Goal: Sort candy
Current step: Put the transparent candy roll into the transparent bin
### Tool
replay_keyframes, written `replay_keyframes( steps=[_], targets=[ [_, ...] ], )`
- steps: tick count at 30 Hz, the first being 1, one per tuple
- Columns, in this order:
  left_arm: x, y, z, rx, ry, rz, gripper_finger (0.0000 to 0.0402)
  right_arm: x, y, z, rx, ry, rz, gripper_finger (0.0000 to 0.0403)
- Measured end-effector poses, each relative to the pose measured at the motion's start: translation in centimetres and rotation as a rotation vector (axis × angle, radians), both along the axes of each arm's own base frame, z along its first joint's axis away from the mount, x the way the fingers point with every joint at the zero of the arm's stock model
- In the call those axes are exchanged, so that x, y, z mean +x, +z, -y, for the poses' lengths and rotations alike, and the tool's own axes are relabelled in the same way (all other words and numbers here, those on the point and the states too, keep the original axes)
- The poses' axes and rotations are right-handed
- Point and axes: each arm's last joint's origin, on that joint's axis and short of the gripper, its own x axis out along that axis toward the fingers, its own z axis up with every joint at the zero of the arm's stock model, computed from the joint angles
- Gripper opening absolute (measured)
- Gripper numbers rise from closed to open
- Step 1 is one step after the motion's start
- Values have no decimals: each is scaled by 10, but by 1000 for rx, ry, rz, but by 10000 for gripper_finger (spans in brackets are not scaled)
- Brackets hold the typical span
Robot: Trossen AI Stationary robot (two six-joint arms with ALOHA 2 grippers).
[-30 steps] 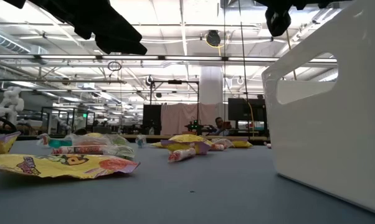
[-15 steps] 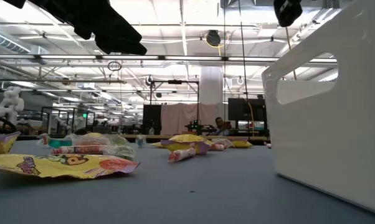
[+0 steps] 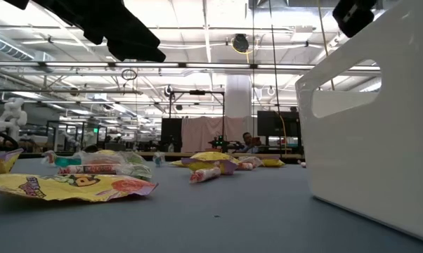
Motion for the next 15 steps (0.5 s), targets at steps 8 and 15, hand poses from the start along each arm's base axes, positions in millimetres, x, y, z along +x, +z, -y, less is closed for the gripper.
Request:
replay_keyframes(
  steps=[8,15],
  targets=[
    [0,1,-1,19,40,12,258,-11,-11,2,20,-63,-154,68],
    [0,1,-3,20,87,21,258,-15,-22,4,9,-102,-267,68]
  ],
)
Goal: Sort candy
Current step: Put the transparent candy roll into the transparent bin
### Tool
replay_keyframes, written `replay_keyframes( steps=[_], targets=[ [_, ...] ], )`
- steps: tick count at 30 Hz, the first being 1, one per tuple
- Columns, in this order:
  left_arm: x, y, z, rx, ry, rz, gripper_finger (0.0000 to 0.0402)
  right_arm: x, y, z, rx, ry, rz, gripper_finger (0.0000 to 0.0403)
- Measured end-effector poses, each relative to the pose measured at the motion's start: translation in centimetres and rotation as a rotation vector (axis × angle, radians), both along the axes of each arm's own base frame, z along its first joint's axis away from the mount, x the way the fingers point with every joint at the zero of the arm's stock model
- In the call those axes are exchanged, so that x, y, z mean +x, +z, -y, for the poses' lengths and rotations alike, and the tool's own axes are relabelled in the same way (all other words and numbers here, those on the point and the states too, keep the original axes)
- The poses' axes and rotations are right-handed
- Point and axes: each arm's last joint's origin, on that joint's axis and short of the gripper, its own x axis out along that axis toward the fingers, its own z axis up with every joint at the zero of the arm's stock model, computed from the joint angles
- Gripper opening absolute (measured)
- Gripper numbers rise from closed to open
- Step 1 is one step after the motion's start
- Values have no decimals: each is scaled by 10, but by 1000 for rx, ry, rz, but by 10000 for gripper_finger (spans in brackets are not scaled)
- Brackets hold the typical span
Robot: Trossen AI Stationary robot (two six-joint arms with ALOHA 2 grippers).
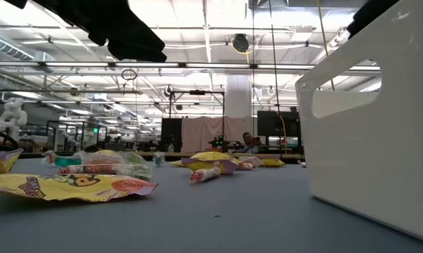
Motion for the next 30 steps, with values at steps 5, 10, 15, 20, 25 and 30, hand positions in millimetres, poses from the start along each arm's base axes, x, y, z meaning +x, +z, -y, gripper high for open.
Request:
replay_keyframes(
  steps=[5,10,15,20,25,30],
  targets=[
    [0,0,0,-1,17,4,258,-4,-7,2,-1,-19,-79,68],
    [0,0,-1,-24,28,8,258,-5,-10,3,-1,-42,-117,68],
    [7,-7,3,-74,44,18,258,-3,-6,4,-57,-77,-57,68],
    [26,-27,17,-123,5,54,258,4,0,3,-143,-84,31,68],
    [43,-52,24,-114,5,61,258,11,4,1,-203,-81,93,68],
    [59,-57,27,-121,27,57,258,18,1,-2,-233,-90,96,68]
  ],
)
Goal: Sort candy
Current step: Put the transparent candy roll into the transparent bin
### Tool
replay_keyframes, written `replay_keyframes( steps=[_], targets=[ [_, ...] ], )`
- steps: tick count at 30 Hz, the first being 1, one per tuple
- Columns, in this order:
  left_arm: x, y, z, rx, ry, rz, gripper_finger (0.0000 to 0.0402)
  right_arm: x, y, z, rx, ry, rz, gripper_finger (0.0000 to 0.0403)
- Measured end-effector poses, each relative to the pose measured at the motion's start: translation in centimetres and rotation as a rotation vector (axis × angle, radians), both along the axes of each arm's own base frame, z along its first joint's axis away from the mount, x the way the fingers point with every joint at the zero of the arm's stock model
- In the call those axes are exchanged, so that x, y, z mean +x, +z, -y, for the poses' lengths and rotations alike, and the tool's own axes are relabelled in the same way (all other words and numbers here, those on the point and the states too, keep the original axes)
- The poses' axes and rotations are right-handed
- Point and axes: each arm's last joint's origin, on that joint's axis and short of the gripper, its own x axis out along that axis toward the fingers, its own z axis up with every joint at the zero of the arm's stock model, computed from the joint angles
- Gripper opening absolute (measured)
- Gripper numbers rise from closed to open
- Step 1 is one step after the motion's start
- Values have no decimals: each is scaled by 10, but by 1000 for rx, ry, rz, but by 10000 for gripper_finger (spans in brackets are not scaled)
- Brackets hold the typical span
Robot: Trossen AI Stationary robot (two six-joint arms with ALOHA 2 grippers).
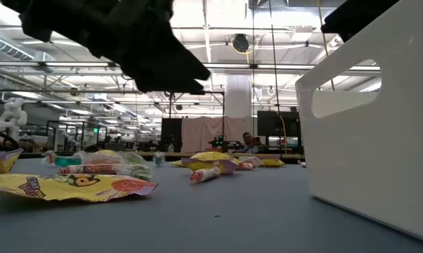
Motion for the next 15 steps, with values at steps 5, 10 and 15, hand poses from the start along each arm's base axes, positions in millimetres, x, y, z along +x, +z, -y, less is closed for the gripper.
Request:
replay_keyframes(
  steps=[5,10,15],
  targets=[
    [8,-12,16,24,-7,-34,258,8,-8,-3,-41,4,-42,68],
    [14,-27,22,31,53,-62,258,14,-14,-4,-72,-33,-67,68],
    [19,-39,30,18,50,-81,258,18,-15,-6,-95,-21,-61,68]
  ],
)
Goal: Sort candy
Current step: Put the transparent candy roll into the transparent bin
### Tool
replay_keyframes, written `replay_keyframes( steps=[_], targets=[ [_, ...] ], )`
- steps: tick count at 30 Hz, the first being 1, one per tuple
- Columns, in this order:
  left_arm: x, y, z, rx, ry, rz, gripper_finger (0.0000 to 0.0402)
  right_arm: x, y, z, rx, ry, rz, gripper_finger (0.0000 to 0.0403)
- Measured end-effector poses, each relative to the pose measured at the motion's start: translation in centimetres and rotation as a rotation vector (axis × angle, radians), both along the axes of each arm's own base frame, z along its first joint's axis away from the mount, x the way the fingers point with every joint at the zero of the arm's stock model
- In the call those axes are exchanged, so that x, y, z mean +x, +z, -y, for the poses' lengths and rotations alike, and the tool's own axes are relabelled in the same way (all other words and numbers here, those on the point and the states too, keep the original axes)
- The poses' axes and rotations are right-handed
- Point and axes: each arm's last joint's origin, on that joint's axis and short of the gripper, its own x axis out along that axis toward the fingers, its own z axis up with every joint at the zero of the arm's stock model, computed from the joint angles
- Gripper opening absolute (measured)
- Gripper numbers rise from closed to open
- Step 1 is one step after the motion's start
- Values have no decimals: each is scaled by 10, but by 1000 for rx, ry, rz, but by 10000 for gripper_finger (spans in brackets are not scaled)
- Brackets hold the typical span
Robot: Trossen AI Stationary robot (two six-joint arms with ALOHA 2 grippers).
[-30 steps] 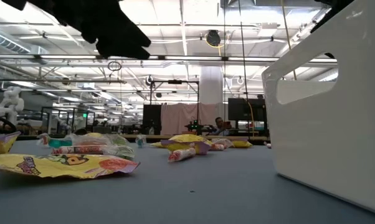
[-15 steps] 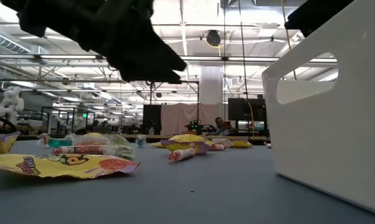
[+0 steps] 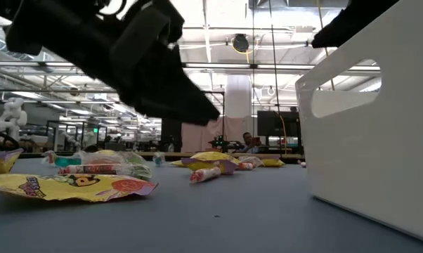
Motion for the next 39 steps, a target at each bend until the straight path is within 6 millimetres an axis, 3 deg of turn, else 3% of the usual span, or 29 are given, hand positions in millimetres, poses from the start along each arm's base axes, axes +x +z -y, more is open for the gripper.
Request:
replay_keyframes(
  steps=[16,21,32,39],
  targets=[
    [14,-43,5,-43,89,-72,258,1,2,-1,-2,10,21,68],
    [11,-47,4,-12,81,-127,258,1,2,-1,-2,11,21,68],
    [10,-35,6,36,-56,-174,255,1,2,-1,-1,12,21,68],
    [9,-37,4,27,-48,-209,199,1,2,-1,-1,12,21,68]
  ],
)
